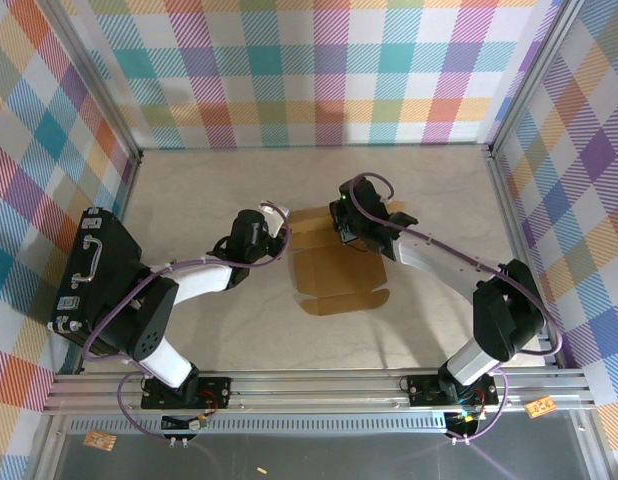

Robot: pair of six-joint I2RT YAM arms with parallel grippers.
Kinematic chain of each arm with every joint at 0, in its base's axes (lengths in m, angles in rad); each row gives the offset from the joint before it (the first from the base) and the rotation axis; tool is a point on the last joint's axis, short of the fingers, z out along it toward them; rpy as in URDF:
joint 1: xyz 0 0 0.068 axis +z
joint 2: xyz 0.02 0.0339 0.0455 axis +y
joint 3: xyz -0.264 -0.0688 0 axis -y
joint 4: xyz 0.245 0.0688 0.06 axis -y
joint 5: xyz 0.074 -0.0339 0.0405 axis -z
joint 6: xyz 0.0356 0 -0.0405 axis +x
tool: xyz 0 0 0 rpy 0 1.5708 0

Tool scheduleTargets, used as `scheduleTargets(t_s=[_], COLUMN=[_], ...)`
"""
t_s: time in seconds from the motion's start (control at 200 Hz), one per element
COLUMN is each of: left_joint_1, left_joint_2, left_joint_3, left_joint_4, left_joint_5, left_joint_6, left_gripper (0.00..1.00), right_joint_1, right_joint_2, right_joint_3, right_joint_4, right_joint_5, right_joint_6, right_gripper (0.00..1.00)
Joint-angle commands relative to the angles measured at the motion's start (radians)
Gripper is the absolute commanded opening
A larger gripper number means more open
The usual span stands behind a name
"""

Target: Fold the paper box

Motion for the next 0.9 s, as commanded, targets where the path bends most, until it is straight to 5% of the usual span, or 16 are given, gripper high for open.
scheduleTargets(t_s=[0.0, 0.115, 0.26, 0.355, 0.47, 0.545, 0.71, 0.895], left_joint_1=[-0.003, 0.027, 0.159, 0.211, 0.201, 0.162, 0.036, 0.009], left_joint_2=[-0.067, -0.187, -0.349, -0.395, -0.309, -0.238, -0.148, -0.034], left_joint_3=[0.026, 0.027, 0.014, 0.040, 0.154, 0.215, 0.317, 0.372], left_joint_4=[-0.121, -0.250, -0.347, -0.403, -0.486, -0.495, -0.537, -0.577], left_joint_5=[0.042, 0.149, 0.281, 0.324, 0.407, 0.461, 0.395, 0.284], left_joint_6=[-0.050, -0.161, -0.407, -0.484, -0.542, -0.627, -0.722, -0.780], left_gripper=[0.54, 0.73, 0.75, 0.73, 0.50, 0.52, 0.69, 0.71], right_joint_1=[-0.002, -0.009, -0.010, -0.009, -0.008, -0.009, -0.009, -0.007], right_joint_2=[-0.026, -0.018, -0.014, -0.001, 0.009, 0.005, -0.011, -0.017], right_joint_3=[-0.066, -0.076, -0.100, -0.141, -0.191, -0.224, -0.301, -0.364], right_joint_4=[0.029, 0.062, 0.110, 0.207, 0.299, 0.350, 0.428, 0.535], right_joint_5=[0.059, 0.044, 0.030, 0.015, -0.005, -0.007, -0.002, -0.015], right_joint_6=[0.032, 0.008, -0.032, -0.073, -0.103, -0.131, -0.166, -0.208], right_gripper=[0.05, 0.00, 0.00, 0.00, 0.00, 0.00, 0.00, 0.03])
